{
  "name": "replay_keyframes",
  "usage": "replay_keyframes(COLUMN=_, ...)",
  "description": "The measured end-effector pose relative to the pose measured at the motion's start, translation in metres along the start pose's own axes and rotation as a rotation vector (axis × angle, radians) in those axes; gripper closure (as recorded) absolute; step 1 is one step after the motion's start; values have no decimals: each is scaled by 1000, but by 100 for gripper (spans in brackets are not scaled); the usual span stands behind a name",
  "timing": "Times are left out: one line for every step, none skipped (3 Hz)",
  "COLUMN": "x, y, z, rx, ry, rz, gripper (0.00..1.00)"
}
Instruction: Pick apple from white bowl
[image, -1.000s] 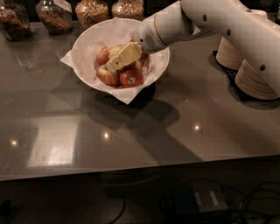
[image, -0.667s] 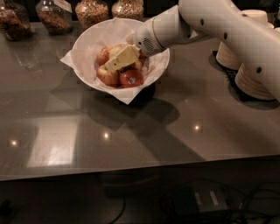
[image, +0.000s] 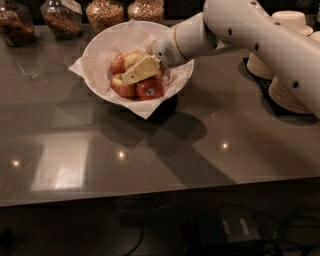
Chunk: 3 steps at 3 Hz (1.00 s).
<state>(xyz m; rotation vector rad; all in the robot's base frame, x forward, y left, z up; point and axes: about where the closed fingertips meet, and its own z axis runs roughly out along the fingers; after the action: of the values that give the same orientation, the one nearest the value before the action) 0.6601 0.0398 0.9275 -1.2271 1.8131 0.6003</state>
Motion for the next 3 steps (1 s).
replay_keyframes(x=5, y=-1, z=3, rx=12, ry=1, rz=2, gripper=28)
replay_keyframes(x=7, y=-3, z=6, rx=19, ry=-5, rz=0, gripper=43)
replay_keyframes(x=7, y=-4, z=7, rx=29, ry=-13, rz=-6, gripper=64)
